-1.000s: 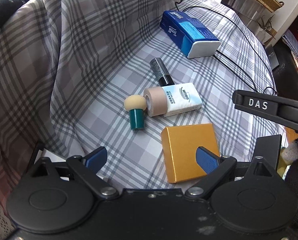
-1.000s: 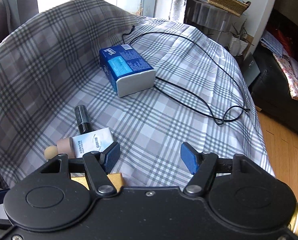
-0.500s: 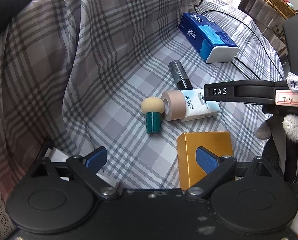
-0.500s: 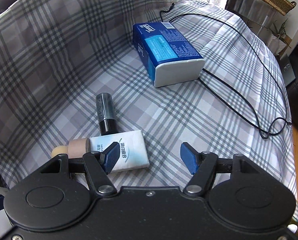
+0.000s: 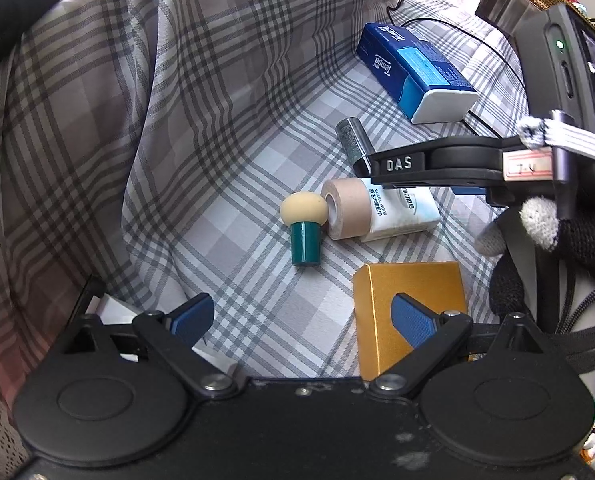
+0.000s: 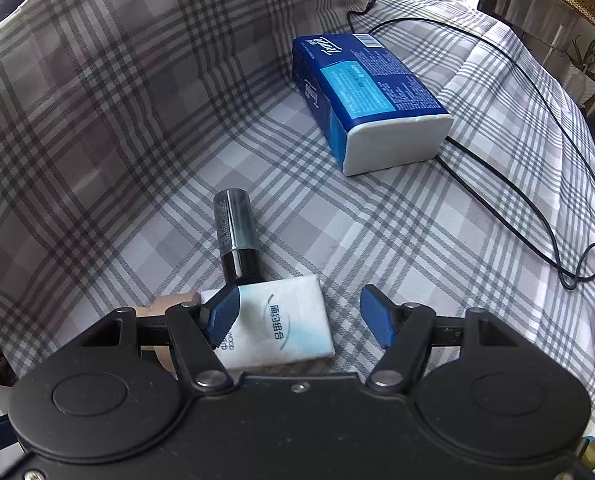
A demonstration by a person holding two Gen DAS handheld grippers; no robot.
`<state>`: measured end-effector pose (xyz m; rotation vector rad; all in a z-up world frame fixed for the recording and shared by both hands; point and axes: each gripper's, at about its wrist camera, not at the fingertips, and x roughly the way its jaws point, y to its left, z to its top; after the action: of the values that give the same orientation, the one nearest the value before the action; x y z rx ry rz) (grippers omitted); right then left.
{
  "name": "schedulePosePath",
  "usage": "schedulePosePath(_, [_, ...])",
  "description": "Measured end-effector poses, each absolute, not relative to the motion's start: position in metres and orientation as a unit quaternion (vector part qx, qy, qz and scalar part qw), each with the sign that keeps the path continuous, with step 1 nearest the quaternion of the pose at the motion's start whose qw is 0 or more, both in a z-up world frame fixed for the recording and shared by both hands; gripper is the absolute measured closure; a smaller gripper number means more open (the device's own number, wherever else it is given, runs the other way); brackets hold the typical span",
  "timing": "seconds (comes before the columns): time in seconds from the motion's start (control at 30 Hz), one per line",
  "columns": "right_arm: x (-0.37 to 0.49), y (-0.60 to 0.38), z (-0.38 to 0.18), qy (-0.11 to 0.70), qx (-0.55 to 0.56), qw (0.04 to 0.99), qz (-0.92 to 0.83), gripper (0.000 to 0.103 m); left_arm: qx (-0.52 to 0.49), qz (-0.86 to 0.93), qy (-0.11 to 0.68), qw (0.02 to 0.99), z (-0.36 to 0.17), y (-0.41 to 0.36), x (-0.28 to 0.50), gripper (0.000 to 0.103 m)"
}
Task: Organize soft objects
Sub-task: 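Move the left tool to the gold box while the right tool approaches the white tissue pack, then grasp the white tissue pack with the right tool and lift it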
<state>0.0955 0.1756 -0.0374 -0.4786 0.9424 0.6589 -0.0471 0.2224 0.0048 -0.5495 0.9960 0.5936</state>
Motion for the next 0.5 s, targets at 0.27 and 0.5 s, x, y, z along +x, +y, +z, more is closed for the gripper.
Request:
schedulePosePath(0.27, [0.084, 0.193, -0.049, 0.443, -0.258, 0.785, 0.349, 0.038, -0.257, 0.276, 0.464, 0.801, 0.005, 0.222, -0.047, 0.008])
schedulePosePath(0.5, [0.080, 0.191, -0.052, 0.430, -0.300, 0.777, 0.348, 0.039, -0.257, 0.275, 0.464, 0.802, 0.004, 0.220, -0.048, 0.008])
